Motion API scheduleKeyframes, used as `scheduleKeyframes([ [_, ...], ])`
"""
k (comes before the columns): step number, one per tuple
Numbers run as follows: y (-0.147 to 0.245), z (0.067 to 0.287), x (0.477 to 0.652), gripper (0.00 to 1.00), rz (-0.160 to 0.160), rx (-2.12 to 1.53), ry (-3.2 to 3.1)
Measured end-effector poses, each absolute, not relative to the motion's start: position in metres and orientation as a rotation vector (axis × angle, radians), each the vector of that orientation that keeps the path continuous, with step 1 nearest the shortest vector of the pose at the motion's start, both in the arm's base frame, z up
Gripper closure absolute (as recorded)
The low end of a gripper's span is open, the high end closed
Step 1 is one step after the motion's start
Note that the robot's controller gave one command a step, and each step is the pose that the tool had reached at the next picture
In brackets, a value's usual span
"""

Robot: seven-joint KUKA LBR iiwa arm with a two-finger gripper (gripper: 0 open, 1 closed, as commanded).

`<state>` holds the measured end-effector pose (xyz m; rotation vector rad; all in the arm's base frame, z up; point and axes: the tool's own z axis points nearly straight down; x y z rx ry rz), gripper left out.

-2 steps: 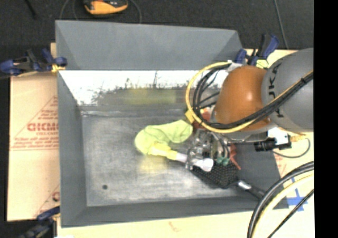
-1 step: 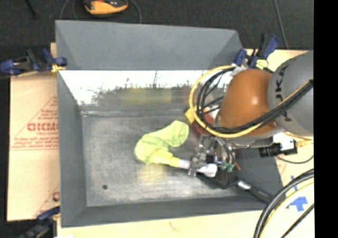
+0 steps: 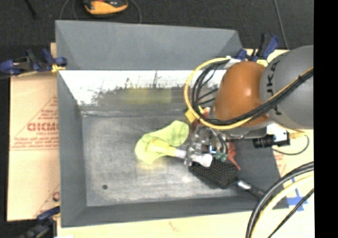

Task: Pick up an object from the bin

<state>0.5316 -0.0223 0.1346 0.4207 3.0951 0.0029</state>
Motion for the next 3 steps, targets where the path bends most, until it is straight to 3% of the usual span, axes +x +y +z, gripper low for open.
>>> scheduleKeyframes([
  [1,-0.054,0.152,0.506,1.0,0.0,0.317,3.135],
  [2,-0.062,0.135,0.513,1.0,-0.003,0.253,3.116],
  [3,-0.058,0.143,0.507,1.0,0.0,0.253,3.134],
])
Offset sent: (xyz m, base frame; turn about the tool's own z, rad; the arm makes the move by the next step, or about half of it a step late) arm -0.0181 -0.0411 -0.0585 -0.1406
